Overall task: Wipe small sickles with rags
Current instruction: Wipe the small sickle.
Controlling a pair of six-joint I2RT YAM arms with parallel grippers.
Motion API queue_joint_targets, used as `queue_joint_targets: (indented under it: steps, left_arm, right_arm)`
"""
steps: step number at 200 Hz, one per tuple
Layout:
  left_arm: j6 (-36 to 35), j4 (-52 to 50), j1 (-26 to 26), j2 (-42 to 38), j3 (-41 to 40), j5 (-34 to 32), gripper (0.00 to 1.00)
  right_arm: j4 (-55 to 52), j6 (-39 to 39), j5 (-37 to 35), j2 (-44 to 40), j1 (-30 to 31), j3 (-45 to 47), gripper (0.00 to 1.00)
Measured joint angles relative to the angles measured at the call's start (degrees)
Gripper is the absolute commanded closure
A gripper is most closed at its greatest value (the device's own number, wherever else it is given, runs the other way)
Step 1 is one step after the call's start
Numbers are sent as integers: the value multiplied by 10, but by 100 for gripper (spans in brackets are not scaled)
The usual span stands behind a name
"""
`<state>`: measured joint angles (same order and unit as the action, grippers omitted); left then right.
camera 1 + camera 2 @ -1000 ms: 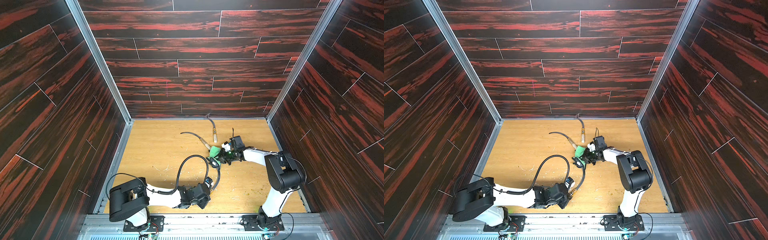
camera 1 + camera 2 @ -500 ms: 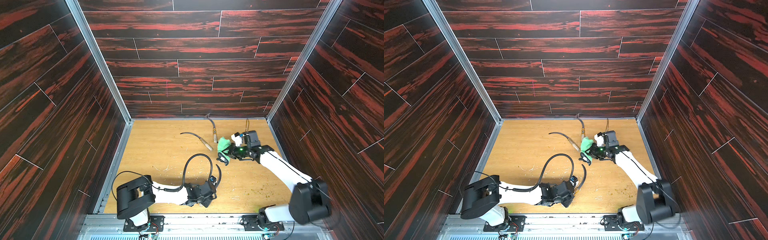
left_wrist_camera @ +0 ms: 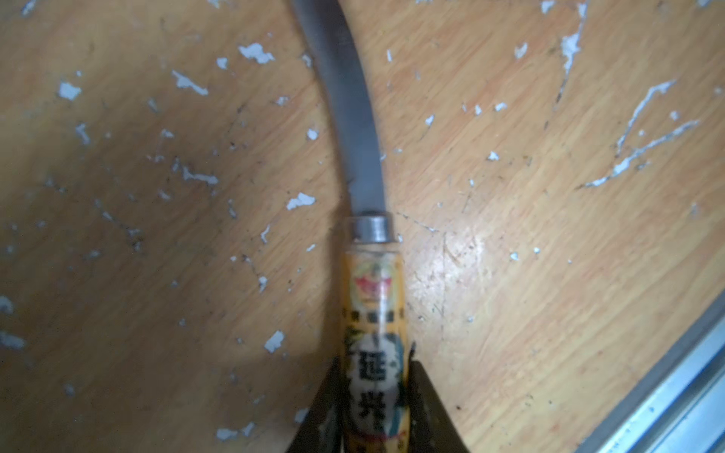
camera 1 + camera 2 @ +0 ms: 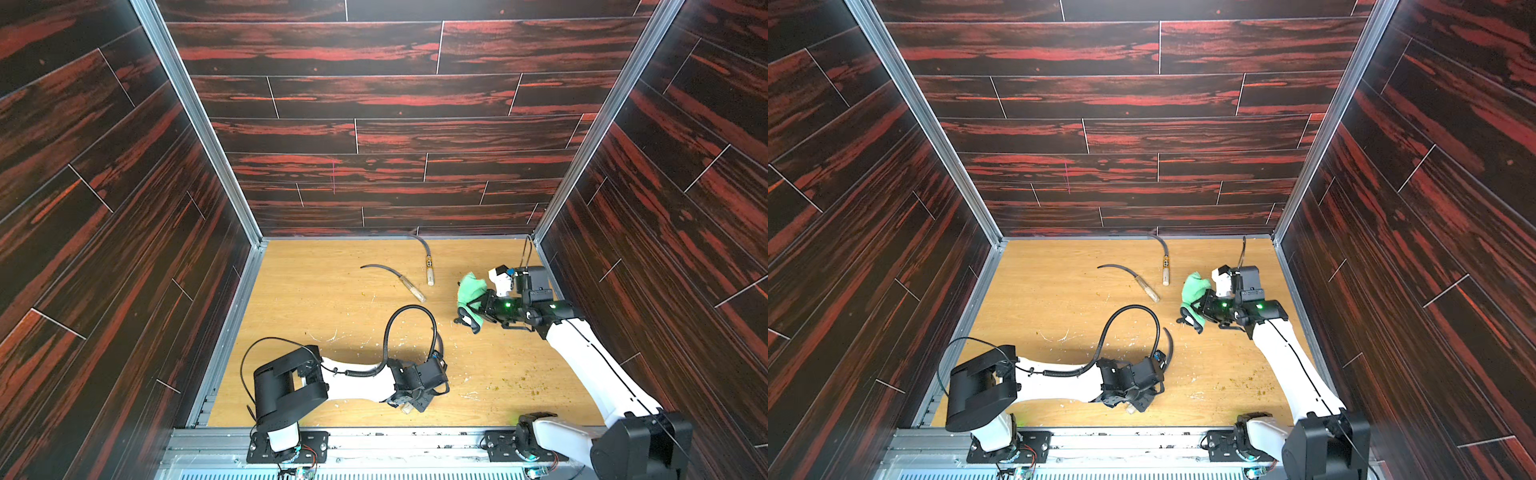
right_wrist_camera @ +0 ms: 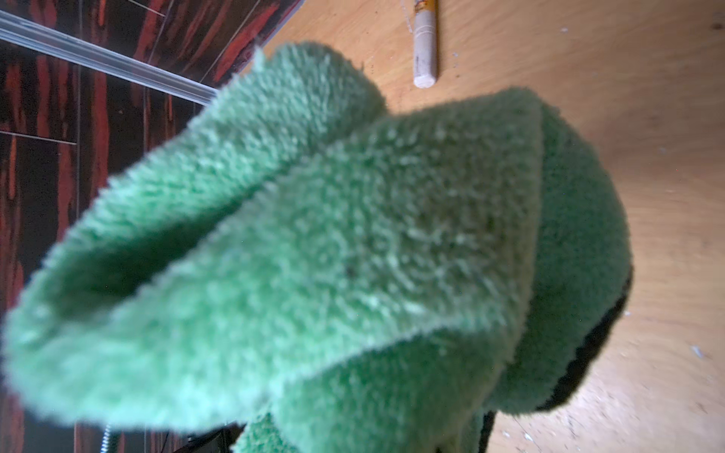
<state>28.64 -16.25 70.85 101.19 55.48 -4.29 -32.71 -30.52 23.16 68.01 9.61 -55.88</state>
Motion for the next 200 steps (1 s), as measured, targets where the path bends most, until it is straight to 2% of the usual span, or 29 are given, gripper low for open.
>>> queue_joint_targets:
  steps: [6,77,93,118,139,162,200]
  left_arm:
    - [1,-5,0,2,4,0,100]
    - [12,-43,-4,-6,11,-23,100]
    - [21,-62,-14,-36,3,-34,100]
    - [42,-59,-34,-127,-11,-55,100]
    - [62,-9,-53,-221,-31,-67,100]
    - [92,97,-83,-310,-88,-57,100]
    - [145,247,-127,-346,-159,-4,100]
  right_arm:
    - [-3,2,0,-3,-3,1,100]
    - [-21,28,-1,-37,-21,1,100]
    - [-22,32,0,-44,-21,2,100]
    - [-20,34,2,-56,-23,8,100]
    - [-14,34,11,-59,-24,10,100]
    - [4,33,31,-59,-24,10,100]
    - [69,23,84,-55,-24,23,100]
